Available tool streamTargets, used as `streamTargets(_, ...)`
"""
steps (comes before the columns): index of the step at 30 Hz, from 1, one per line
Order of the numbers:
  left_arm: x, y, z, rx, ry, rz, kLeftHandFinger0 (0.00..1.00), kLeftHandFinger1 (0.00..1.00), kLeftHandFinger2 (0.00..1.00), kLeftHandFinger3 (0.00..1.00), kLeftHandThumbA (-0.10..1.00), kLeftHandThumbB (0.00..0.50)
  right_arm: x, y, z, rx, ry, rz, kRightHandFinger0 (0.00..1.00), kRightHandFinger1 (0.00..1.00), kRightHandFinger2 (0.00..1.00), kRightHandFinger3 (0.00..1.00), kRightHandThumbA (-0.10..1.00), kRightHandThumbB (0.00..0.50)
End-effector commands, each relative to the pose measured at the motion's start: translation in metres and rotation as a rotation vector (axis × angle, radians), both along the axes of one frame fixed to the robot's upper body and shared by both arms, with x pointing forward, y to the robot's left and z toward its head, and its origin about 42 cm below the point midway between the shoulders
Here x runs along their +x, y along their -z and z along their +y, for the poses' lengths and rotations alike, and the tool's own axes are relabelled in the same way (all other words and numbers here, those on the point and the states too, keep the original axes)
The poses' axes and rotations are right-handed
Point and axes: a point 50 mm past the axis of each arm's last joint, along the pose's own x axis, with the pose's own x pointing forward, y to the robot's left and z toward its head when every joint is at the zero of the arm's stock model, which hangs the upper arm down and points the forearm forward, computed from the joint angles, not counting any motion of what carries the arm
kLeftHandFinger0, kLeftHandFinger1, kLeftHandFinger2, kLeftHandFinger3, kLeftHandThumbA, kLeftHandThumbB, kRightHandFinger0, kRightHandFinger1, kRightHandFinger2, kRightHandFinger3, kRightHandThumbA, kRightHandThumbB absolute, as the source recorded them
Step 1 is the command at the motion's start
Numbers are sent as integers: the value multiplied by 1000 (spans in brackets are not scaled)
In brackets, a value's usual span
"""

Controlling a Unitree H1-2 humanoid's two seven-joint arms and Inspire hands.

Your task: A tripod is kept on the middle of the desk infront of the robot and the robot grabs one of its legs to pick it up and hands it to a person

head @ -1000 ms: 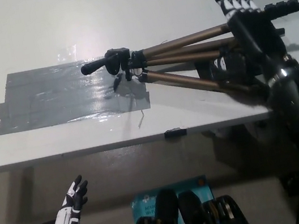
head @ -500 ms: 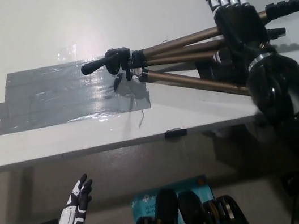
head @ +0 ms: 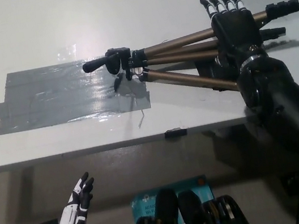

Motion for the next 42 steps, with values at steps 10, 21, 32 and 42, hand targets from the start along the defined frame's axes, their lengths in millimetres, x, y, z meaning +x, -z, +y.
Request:
streamTargets(10, 4, -10, -4, 26, 52, -56, 1000, 1000, 1000, 1000, 1000, 131, 3, -50, 11, 126, -129, -411, 249, 225, 244, 270, 526, 202)
streamTargets(21, 8, -17, -2, 26, 66, -53, 1000, 1000, 1000, 1000, 1000, 120, 6, -55, 15, 184, -191, -431, 0, 124, 502, 388, -97, 237)
streamTargets(32, 9, -16, -1, 36, 78, -53, 1000, 1000, 1000, 1000, 1000, 124, 6, -56, 9, 237, -228, -467, 0, 317, 738, 736, -100, 199)
streamTargets(42, 15, -20, -1, 44, 86, -55, 1000, 1000, 1000, 1000, 1000, 130, 1, -102, 10, 258, -290, -618, 20, 515, 788, 897, -100, 169)
